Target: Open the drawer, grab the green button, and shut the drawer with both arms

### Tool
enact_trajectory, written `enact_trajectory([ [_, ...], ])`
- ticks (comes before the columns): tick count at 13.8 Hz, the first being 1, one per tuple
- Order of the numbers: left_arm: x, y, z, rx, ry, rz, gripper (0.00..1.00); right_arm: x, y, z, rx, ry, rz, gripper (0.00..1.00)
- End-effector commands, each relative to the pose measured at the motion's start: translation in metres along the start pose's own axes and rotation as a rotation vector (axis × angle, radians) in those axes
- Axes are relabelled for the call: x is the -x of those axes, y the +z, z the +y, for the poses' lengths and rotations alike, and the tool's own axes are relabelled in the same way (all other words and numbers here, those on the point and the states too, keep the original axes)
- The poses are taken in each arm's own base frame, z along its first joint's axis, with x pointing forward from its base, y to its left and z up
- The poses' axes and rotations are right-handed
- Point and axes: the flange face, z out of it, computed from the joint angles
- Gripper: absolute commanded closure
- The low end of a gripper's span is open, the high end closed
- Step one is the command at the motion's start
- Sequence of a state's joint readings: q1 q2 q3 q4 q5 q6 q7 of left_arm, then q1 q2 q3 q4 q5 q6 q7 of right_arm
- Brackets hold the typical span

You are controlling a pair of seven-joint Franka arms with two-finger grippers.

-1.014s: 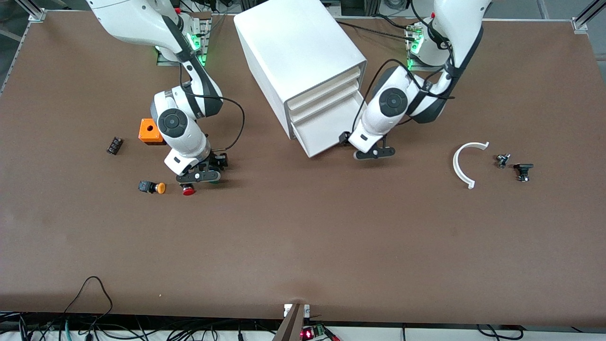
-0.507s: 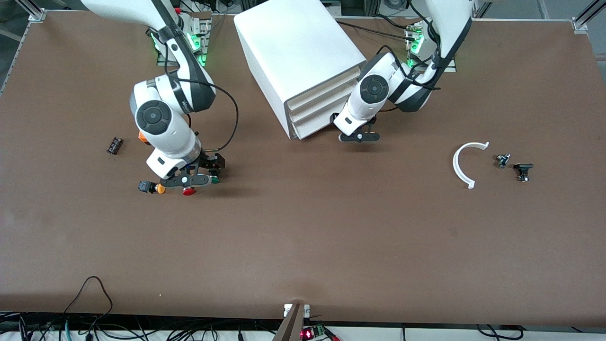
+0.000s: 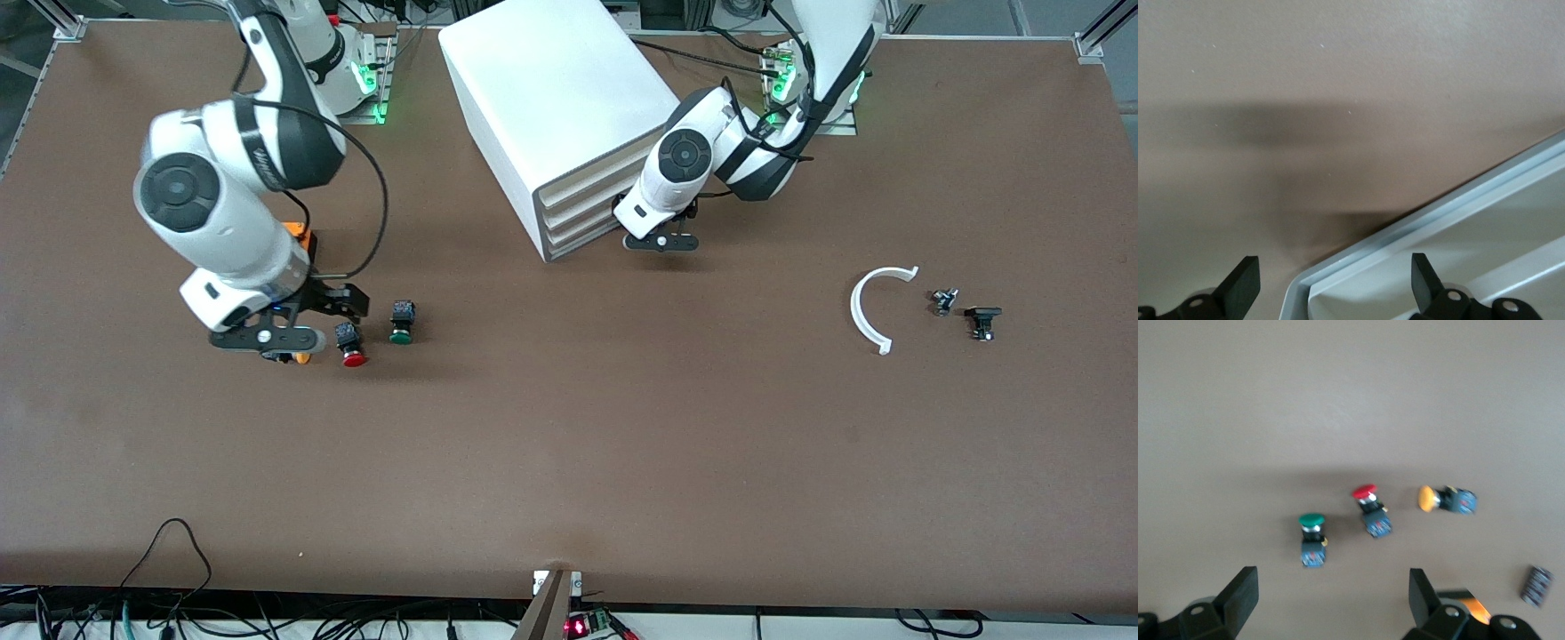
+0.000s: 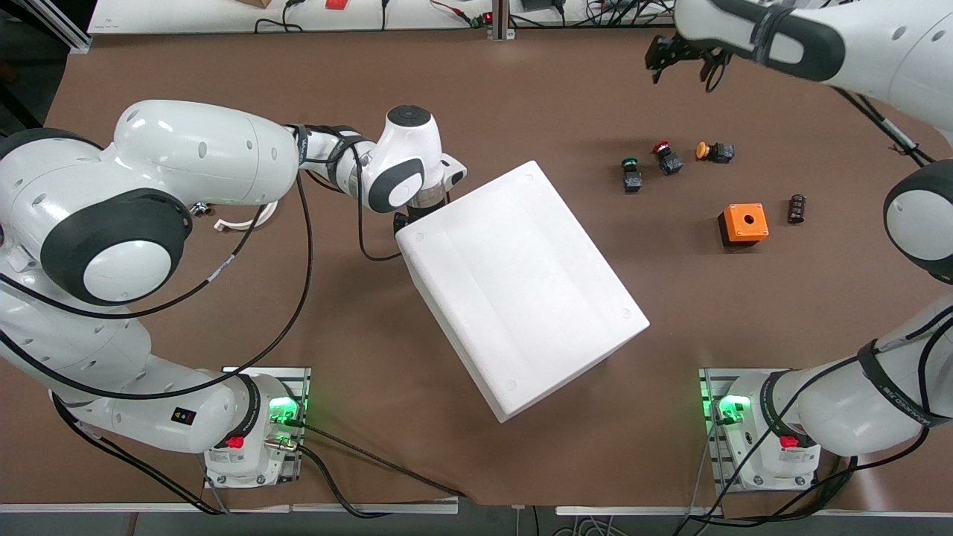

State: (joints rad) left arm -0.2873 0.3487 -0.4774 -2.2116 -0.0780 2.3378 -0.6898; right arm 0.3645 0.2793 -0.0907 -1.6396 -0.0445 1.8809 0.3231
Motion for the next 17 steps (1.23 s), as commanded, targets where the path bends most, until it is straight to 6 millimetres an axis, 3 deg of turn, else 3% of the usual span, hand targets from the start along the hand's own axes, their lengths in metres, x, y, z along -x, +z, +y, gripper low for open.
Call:
enact_trajectory([
  [1, 0.005, -0.025, -0.006, 0.002, -0.011, 0.035, 0.0, -0.012, -0.052, 0.047, 0.012, 0.079, -0.033, 0.0],
  [3, -0.019, -0.063, -0.029, 0.043, -0.069, 0.104, 0.0, -0.012, -0.08, 0.081, 0.001, 0.13, -0.024, 0.0],
  [5, -0.056, -0.112, -0.057, 0.101, -0.144, 0.185, 0.0, -0.007, -0.09, 0.107, 0.0, 0.165, -0.036, 0.0],
  [6, -0.071, -0.136, -0.076, 0.126, -0.185, 0.223, 0.0, -0.001, -0.094, 0.112, 0.006, 0.166, -0.06, 0.0],
  [8, -0.093, -0.189, -0.124, 0.155, -0.265, 0.308, 0.0, 0.012, -0.11, 0.147, 0.006, 0.146, -0.07, 0.0],
  [9, -0.093, -0.207, -0.143, 0.124, -0.218, 0.306, 0.0, 0.02, -0.116, 0.17, 0.0, 0.118, -0.066, 0.0],
  [10, -0.091, -0.229, -0.159, 0.091, -0.133, 0.301, 0.0, 0.025, -0.117, 0.184, -0.003, 0.081, -0.078, 0.0],
  [12, -0.085, -0.278, -0.21, 0.046, -0.036, 0.292, 0.0, 0.031, -0.113, 0.202, -0.008, 0.086, -0.122, 0.0],
  [15, -0.054, -0.357, -0.27, 0.018, 0.041, 0.269, 0.0, 0.036, -0.11, 0.201, -0.024, 0.057, -0.101, 0.0],
  [17, -0.035, -0.403, -0.309, 0.018, 0.065, 0.229, 0.0, 0.061, -0.103, 0.203, -0.038, -0.059, -0.021, 0.0],
])
